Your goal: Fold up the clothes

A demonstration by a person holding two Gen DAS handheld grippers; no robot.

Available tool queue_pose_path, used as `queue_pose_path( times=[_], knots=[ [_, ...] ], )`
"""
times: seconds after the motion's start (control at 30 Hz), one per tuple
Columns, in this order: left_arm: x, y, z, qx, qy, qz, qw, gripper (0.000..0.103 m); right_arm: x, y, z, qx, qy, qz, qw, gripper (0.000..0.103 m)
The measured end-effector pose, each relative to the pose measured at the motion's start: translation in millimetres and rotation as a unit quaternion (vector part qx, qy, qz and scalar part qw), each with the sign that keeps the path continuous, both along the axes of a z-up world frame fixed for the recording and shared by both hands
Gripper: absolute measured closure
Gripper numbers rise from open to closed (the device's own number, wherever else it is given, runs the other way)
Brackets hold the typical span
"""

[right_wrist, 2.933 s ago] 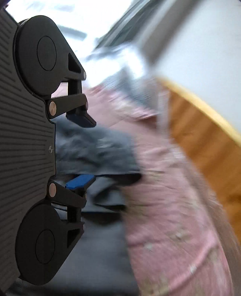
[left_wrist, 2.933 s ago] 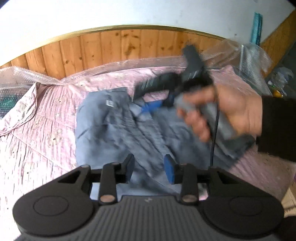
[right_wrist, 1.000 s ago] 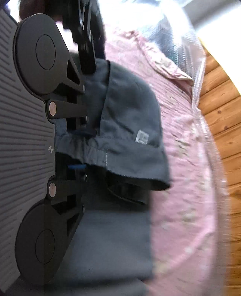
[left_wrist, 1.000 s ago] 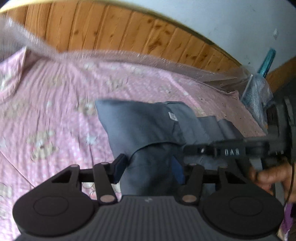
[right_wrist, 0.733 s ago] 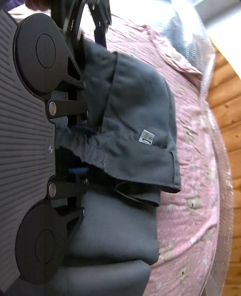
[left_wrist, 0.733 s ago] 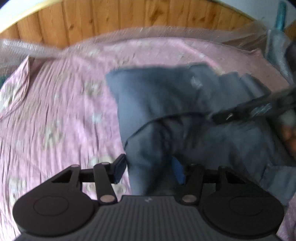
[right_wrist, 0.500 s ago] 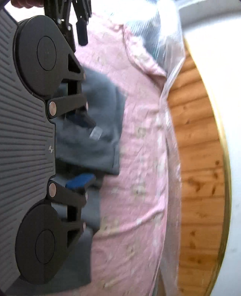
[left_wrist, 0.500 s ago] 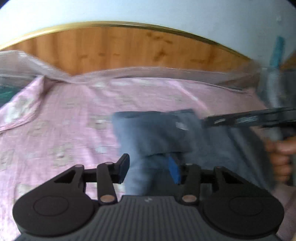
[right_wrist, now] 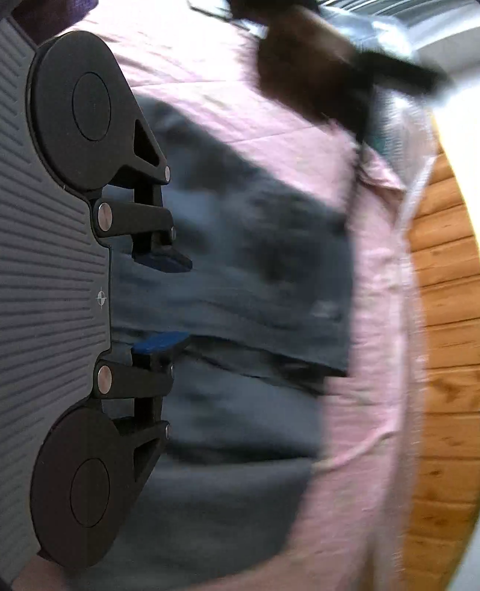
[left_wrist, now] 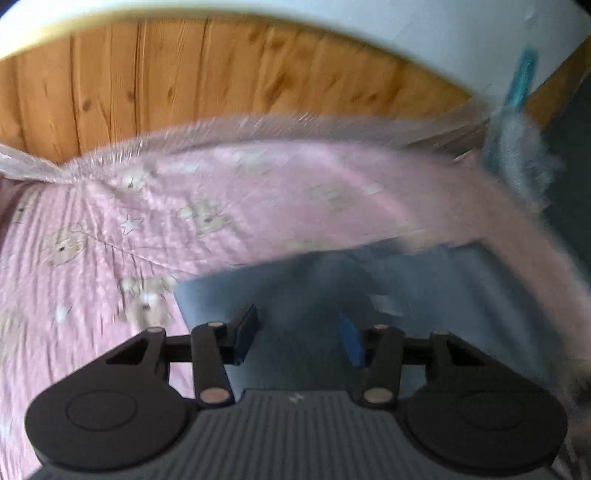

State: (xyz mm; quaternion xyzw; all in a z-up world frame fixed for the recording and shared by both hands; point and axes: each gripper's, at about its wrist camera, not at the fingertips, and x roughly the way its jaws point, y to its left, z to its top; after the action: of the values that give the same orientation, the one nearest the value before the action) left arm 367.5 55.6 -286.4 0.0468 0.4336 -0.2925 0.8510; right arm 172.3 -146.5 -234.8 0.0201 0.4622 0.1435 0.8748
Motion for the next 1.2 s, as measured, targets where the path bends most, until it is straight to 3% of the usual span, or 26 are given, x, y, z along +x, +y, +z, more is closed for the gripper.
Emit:
queue_pose_path(
  times=[0.07,0.13,0.23,0.3,0.37,0.47,0.53,0.6,0.67,0.73,0.9,1.07,1.17,1.2],
  knots=[
    [26.6,-9.0,-28.7,0.023,0.031,0.003,0.9993,0.053,-16.9,8.1,-31.0,-0.024,0.026,-0.02,0.999,0.064],
    [28.6,-10.2,-25.1,0.015,0.03,0.006,0.9994,0.057,-36.3,8.6,-37.3,-0.035,-0.007,-0.046,0.998,0.063],
    [-6.6,4.1,10.1,-0.049,0.026,-0.003,0.9985,0.062,-44.5,14.4,-13.6,-0.037,-0.021,-0.09,0.995,0.063],
    [-44.8,18.6,26.9,-0.095,0.033,-0.021,0.9947,0.062,-59.6,16.9,5.8,-0.013,-0.056,-0.094,0.994,0.064],
    [-94.2,31.1,27.6,-0.113,0.061,-0.045,0.9907,0.062,-61.8,20.0,-2.7,-0.024,-0.038,-0.091,0.995,0.059],
    [-160.0,31.3,1.7,-0.076,0.109,-0.059,0.9893,0.062,-68.3,17.8,-35.8,-0.03,-0.034,-0.079,0.996,0.055],
    [-190.9,28.5,-13.3,-0.049,0.111,-0.051,0.9914,0.063,-67.9,16.5,-29.8,-0.033,-0.026,-0.065,0.997,0.056],
    [-213.3,27.3,-19.8,-0.023,0.076,-0.031,0.9964,0.067,-64.4,11.0,-30.0,-0.016,-0.022,-0.059,0.998,0.057],
    [-226.9,21.7,-28.6,0.02,0.039,-0.011,0.999,0.081,-60.9,5.5,-30.2,0.002,-0.019,-0.053,0.998,0.057],
    [-238.6,15.2,-34.4,0.054,0.005,0.003,0.9985,0.081,-62.0,2.6,-36.1,0.009,-0.028,-0.036,0.999,0.057],
    [-249.7,-2.3,-34.5,0.116,-0.012,0.045,0.9921,0.081,-59.2,6.9,-32.5,-0.009,-0.016,-0.002,1.0,0.052],
    [-239.9,5.6,-26.7,0.098,0.04,0.106,0.9888,0.081,-61.1,17.2,-39.0,-0.045,-0.026,0.063,0.997,0.042],
    [-245.4,2.3,-6.5,0.109,0.055,0.104,0.9871,0.079,-67.5,-15.1,-23.2,0.026,-0.005,0.045,0.999,0.04],
    [-247.9,-0.5,6.6,0.094,0.048,0.098,0.9896,0.073,-75.5,-35.7,-11.3,0.066,-0.015,0.015,0.998,0.039]
  ],
)
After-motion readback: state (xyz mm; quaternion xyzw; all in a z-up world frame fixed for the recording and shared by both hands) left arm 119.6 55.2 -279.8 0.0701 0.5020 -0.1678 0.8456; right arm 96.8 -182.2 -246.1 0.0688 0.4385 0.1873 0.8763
